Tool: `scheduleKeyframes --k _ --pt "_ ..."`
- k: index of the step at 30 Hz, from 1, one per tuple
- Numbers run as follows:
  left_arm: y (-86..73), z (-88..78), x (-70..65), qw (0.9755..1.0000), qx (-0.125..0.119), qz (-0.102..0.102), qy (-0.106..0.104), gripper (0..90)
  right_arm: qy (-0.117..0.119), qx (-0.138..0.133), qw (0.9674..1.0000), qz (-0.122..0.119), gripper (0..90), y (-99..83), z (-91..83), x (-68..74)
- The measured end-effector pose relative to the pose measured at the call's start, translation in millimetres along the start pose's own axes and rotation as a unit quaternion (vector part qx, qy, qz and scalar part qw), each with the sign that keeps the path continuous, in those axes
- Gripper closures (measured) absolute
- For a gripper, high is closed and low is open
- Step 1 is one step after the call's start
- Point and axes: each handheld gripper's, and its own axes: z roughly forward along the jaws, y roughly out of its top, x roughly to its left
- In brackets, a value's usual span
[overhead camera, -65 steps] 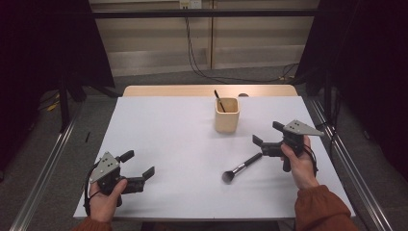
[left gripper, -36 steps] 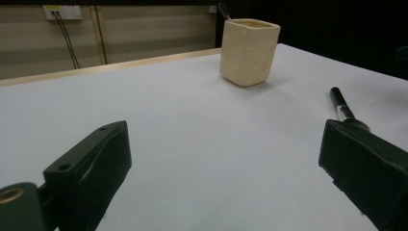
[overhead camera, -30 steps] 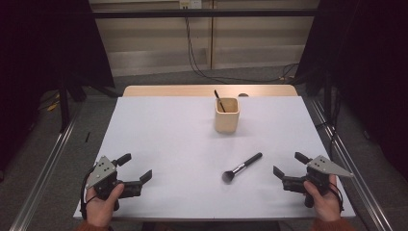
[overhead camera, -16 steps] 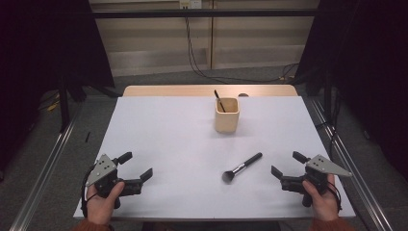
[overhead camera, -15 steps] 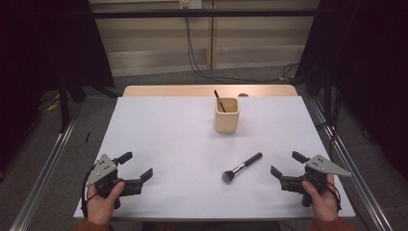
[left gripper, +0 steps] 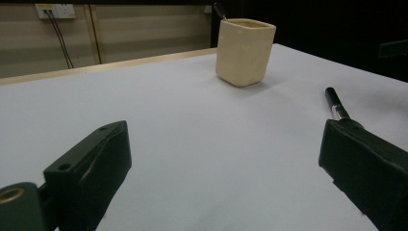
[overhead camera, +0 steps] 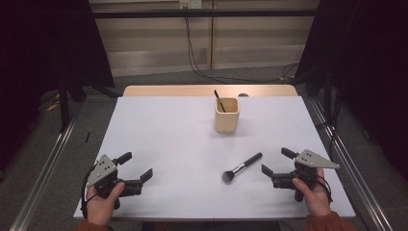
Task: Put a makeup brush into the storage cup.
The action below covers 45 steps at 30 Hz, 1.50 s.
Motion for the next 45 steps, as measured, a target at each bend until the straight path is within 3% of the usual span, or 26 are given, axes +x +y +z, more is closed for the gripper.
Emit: scheduleKeyframes --k 6,8,14,20,24,28,33,38,45 --pt "-0.3 -0.6 1.0 1.0 0.002 -0.002 0.004 4.2 0.024 0.005 0.9996 -0.011 1.7 8.4 12.1 1.4" --pt "-0.7 -0.9 1.9 0.9999 -0.001 -0.017 0.0 4.4 0.038 0.02 0.9989 -0.019 2.1 11.8 16.3 2.0" --pt "-0.5 -1.4 2.8 0.9999 0.0 -0.011 0.006 4.3 0.052 0.018 0.998 -0.032 2.1 24.9 26.1 2.1" --pt "0.4 -1.0 1.3 1.0 -0.001 -0.008 0.003 4.3 0.078 0.037 0.9955 -0.041 1.6 37.6 40.4 2.0" --pt "1.8 -0.2 -2.7 1.0 0.0 0.004 -0.004 4.5 0.088 0.045 0.9939 -0.049 3.3 43.4 50.9 1.8" --pt "1.2 -0.8 -0.2 1.0 0.0 0.003 0.001 4.4 0.118 0.076 0.9886 -0.054 5.0 49.7 60.4 3.6" --pt "1.3 -1.3 0.3 1.0 -0.001 0.003 0.004 4.4 0.121 0.096 0.9854 -0.071 4.8 54.8 68.3 6.8" --pt "1.3 -1.2 1.3 1.0 0.001 0.004 0.003 4.4 0.134 0.124 0.9806 -0.072 4.8 59.7 72.6 4.6" --pt "1.0 -1.3 2.0 1.0 0.001 0.002 0.005 4.4 0.155 0.174 0.9686 -0.087 4.7 65.8 78.0 0.9"
